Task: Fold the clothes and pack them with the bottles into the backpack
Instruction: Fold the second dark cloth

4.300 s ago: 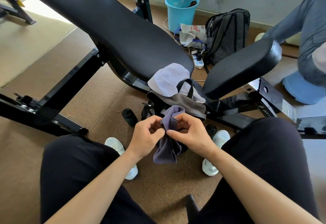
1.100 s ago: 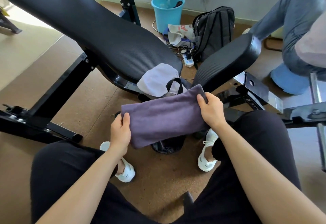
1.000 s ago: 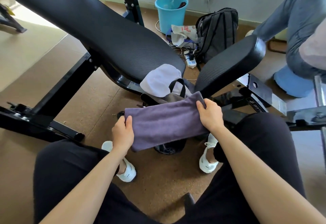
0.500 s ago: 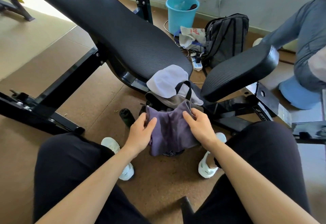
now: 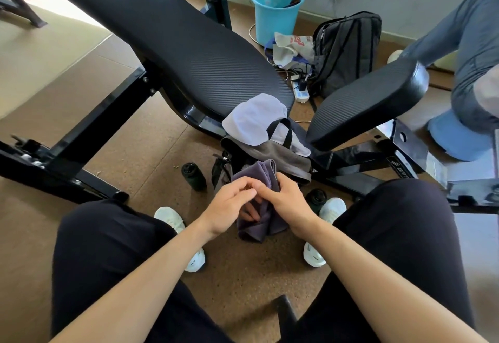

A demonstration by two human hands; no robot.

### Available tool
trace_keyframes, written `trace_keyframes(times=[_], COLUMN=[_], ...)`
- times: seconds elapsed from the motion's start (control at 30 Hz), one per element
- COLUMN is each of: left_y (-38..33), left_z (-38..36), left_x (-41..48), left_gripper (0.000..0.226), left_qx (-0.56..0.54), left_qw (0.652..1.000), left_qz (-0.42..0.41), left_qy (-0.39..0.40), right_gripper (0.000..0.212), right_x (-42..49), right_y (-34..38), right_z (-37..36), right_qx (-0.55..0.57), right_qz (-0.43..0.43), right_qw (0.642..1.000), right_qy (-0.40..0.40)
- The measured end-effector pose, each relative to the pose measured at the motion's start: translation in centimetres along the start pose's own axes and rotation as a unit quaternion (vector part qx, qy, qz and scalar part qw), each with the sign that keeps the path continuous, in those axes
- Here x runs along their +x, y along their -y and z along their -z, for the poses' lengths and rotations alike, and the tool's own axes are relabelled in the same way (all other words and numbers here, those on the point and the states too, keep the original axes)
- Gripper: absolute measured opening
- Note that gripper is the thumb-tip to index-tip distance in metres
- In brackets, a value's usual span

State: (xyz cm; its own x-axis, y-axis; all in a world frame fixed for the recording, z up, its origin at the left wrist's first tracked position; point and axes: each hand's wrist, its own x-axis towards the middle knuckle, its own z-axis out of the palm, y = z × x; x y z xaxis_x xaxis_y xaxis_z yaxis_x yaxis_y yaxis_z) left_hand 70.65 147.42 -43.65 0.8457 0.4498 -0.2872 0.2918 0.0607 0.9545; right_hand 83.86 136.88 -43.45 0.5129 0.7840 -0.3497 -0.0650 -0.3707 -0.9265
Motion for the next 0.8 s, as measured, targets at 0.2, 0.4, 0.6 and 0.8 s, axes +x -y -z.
trace_keyframes(times=[0.2, 0.4, 0.6, 0.8], left_y=[0.8, 0.9, 0.6, 0.5], left_z=[0.9, 0.4, -0.1, 0.1], left_x=[-0.4, -0.8, -0.9, -0.8], left_gripper=[0.014, 0.021, 0.017, 0.013], left_qx=[0.084, 0.214, 0.3, 0.384], left_qw=[0.991, 0.962, 0.928, 0.885], left_qz=[-0.085, -0.159, -0.196, -0.24], left_qy=[-0.061, -0.062, -0.099, -0.107], right_gripper=[0.036, 0.034, 0.017, 0.019], right_x=[1.1, 1.6, 1.4, 1.7], right_y=[-1.1, -1.3, -1.4, -1.8], right_z=[0.3, 0.6, 0.6, 0.7], right_qx=[0.107, 0.109, 0.082, 0.041], right_qz=[-0.059, -0.079, -0.069, -0.073], right_qw=[0.99, 0.984, 0.986, 0.982], right_qy=[-0.065, -0.114, -0.131, -0.172])
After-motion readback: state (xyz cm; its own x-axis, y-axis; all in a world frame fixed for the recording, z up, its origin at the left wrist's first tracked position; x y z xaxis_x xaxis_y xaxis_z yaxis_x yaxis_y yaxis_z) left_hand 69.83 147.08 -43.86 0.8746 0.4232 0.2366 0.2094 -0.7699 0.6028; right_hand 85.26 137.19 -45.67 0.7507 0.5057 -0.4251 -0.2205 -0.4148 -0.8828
